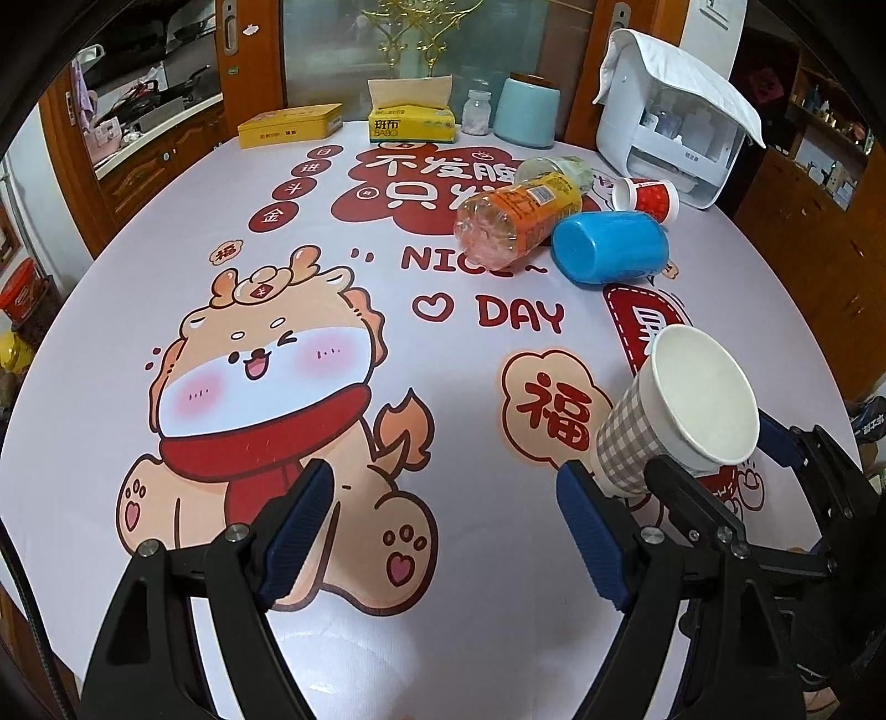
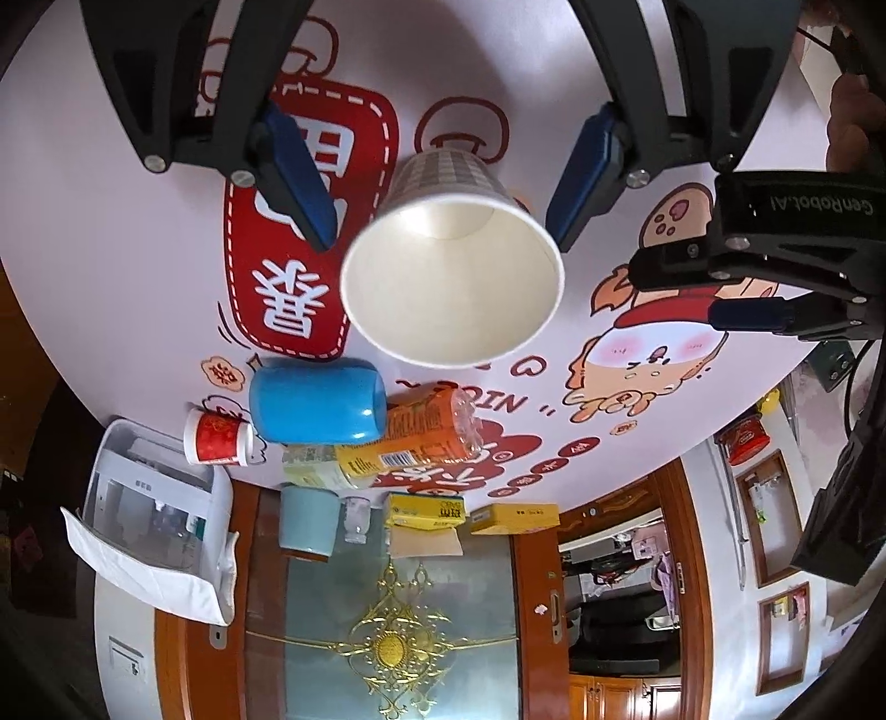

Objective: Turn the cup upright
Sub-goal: 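Open the right gripper and withdraw it from the cup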

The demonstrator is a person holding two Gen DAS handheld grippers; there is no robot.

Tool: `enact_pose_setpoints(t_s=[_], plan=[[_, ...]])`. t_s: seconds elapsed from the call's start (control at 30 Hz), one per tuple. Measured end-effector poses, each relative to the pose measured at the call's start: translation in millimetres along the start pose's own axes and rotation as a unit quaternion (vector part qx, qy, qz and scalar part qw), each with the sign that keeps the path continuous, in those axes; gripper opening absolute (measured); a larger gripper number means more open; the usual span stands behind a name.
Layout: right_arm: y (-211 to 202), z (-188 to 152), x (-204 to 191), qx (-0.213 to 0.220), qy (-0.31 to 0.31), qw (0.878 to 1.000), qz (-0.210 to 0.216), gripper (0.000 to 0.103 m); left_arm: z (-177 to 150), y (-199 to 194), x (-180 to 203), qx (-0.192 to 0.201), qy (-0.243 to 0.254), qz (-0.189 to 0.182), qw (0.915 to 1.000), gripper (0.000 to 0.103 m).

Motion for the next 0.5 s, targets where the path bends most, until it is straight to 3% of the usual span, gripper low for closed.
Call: enact_pose_setpoints(t_s=[0.5], plan=[[-48, -27, 20, -0.072, 0.093, 0.992, -0.052, 0.078, -21, -25, 13, -0.006, 0.008, 0.021, 0.9997, 0.086]])
Point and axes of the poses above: each gripper's, at about its wrist camera, not at the fingertips, and y roughly the way its jaws point, x to its right, z to its top, the point moved 9 cm from there along y, roughly the way its jaws point, and after that the axes turned 13 degrees about x, right-handed, at the moved point
